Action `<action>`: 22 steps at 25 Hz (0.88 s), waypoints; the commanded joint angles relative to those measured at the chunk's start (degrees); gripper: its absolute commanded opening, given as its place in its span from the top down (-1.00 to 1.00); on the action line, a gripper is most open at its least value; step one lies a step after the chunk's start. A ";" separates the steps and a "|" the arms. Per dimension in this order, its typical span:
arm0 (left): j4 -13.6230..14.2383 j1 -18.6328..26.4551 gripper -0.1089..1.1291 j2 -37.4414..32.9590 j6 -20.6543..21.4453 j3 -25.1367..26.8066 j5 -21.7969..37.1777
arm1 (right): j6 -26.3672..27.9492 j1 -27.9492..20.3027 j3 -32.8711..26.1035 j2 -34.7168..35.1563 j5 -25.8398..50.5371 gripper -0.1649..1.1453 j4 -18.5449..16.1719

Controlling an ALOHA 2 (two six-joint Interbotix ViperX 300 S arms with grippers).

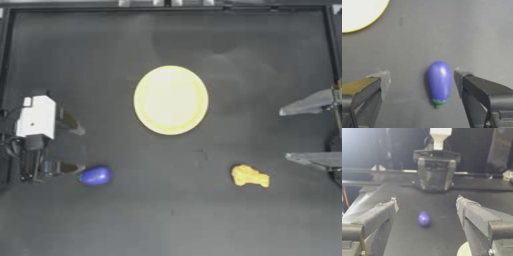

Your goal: Put purple eggplant on plate

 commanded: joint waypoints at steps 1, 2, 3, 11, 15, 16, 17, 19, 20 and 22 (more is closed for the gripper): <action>-1.05 -1.41 -0.84 2.29 -0.26 -1.41 -0.44 | 0.09 -0.26 -1.58 0.62 -0.18 -0.77 0.18; -1.49 -1.49 -0.84 2.99 -0.26 -1.41 -0.62 | 0.18 -0.26 -1.58 0.70 -0.18 -0.77 0.18; -1.93 -1.67 -0.84 3.96 -0.26 -1.41 -0.97 | 0.18 -0.26 -1.58 0.70 -0.18 -0.77 0.18; -2.81 -3.16 -0.84 10.63 -1.32 -2.29 -2.55 | 0.09 -0.26 -1.58 1.14 -0.18 -0.77 1.32; -2.20 -3.34 -0.84 14.06 -2.02 -3.60 -2.55 | 0.18 -0.26 -1.58 1.23 -0.18 -0.77 1.49; -2.20 -3.52 -0.84 15.29 -2.02 -4.04 -2.64 | 0.18 -0.26 -1.58 1.23 -0.18 -0.77 1.49; -2.20 -3.87 -0.84 16.26 -2.02 -4.39 -2.64 | 0.18 -0.26 -1.49 1.23 -0.18 -0.77 1.49; -2.20 -4.31 -0.84 18.11 -2.02 -5.19 -2.46 | 0.18 -0.26 -1.41 1.23 -0.18 -0.77 1.49; -2.20 -4.48 -0.84 18.90 -2.02 -5.54 -2.29 | 0.18 -0.26 -1.41 1.23 -0.18 -0.77 1.49; -2.20 -4.48 -0.84 20.04 -2.02 -5.80 -2.11 | 0.18 -0.26 -1.41 1.23 -0.18 -0.77 1.49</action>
